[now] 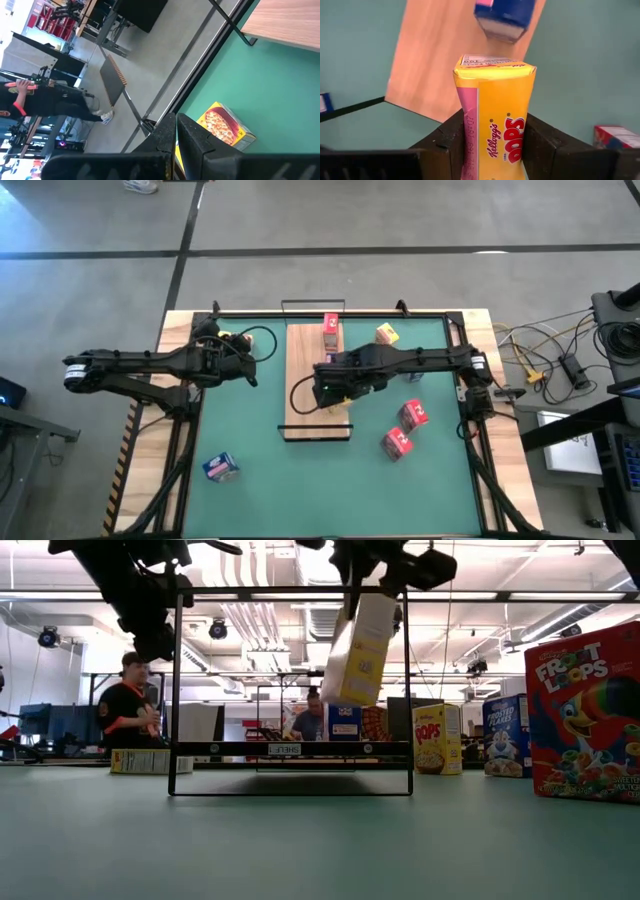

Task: Stack cereal on shelf
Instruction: Put the bottom yellow cereal box on the shelf

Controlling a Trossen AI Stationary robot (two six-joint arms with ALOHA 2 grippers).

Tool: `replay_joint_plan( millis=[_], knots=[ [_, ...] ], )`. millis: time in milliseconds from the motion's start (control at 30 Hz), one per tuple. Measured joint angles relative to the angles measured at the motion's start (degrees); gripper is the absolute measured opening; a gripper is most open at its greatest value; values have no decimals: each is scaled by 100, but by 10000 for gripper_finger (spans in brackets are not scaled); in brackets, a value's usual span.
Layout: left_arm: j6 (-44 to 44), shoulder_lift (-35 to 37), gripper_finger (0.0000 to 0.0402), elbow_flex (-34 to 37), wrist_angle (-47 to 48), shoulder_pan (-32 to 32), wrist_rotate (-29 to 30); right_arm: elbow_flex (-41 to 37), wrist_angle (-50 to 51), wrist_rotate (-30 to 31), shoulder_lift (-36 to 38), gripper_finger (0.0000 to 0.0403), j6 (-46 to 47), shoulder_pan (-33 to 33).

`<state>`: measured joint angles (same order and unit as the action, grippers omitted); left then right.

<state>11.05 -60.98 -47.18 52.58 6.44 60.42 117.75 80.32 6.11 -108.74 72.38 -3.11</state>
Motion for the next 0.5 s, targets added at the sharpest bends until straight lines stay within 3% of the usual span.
replay_joint_plan(
  millis=[500],
  knots=[
    [0, 1, 0, 9, 2, 0, -2, -28, -4, -452, -488, 137, 349, -77]
  ],
)
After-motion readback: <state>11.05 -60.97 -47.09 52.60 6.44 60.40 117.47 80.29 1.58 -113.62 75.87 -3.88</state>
